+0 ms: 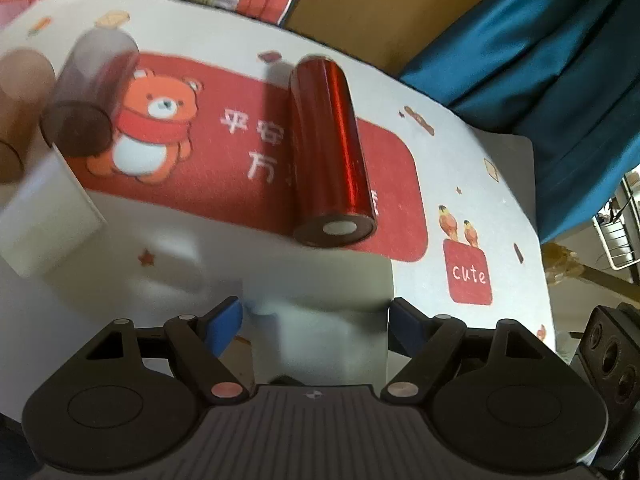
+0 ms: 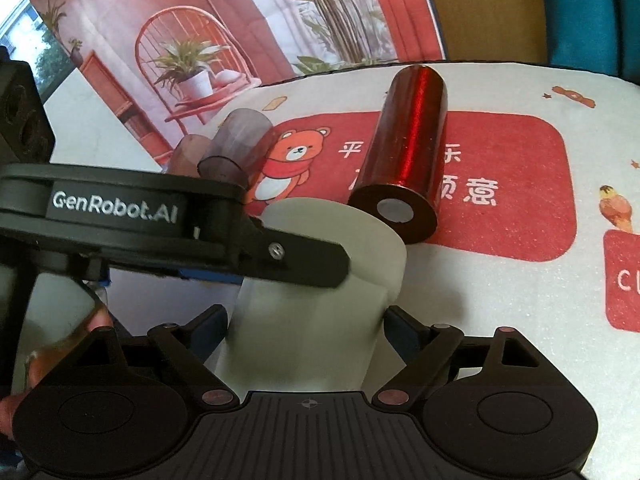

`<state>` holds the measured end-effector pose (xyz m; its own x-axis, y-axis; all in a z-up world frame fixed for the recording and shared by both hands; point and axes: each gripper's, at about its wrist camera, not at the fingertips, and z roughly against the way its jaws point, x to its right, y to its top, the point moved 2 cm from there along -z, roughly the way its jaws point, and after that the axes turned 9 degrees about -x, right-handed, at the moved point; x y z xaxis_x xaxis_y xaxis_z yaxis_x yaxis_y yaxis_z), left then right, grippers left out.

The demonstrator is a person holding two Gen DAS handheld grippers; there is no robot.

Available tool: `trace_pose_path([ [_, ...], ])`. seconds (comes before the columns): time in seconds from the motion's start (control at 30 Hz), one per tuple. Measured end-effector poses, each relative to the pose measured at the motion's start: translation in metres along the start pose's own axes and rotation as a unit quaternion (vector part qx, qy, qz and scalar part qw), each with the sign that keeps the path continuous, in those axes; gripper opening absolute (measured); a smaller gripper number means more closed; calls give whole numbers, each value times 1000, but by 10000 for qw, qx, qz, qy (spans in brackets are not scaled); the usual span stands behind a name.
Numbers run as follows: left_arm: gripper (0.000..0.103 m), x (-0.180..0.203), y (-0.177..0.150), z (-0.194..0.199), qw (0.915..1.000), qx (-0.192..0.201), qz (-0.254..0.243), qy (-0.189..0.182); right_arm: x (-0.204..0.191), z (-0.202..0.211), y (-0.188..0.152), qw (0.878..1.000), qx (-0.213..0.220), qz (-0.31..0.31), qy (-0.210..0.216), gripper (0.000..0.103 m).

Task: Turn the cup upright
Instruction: 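Lift the white tumbler with the right gripper and rotate it open end up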

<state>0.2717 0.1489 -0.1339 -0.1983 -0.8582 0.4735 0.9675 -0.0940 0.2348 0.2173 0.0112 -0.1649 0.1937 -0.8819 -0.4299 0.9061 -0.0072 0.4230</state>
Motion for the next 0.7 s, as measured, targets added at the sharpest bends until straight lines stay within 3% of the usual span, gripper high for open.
trace_pose_path([
  [0.13, 82, -2, -4, -13, 9998, -188, 43, -17, -8, 0, -2, 9998, -7, 149, -112, 81],
  [0.3, 82, -8, -12, -8, 10000, -58, 40, -60, -17, 3, -5, 9996, -21, 221, -169, 79],
  [0.5, 84, -18, -17, 20, 9994, 330, -117, 51, -41, 11, 1, 9972, 64, 742, 55, 73],
  [0.7, 83, -35, -13, 52, 9965, 818, -73, 137, -76, 11, 23, 9871, 251, 1584, -18, 68],
])
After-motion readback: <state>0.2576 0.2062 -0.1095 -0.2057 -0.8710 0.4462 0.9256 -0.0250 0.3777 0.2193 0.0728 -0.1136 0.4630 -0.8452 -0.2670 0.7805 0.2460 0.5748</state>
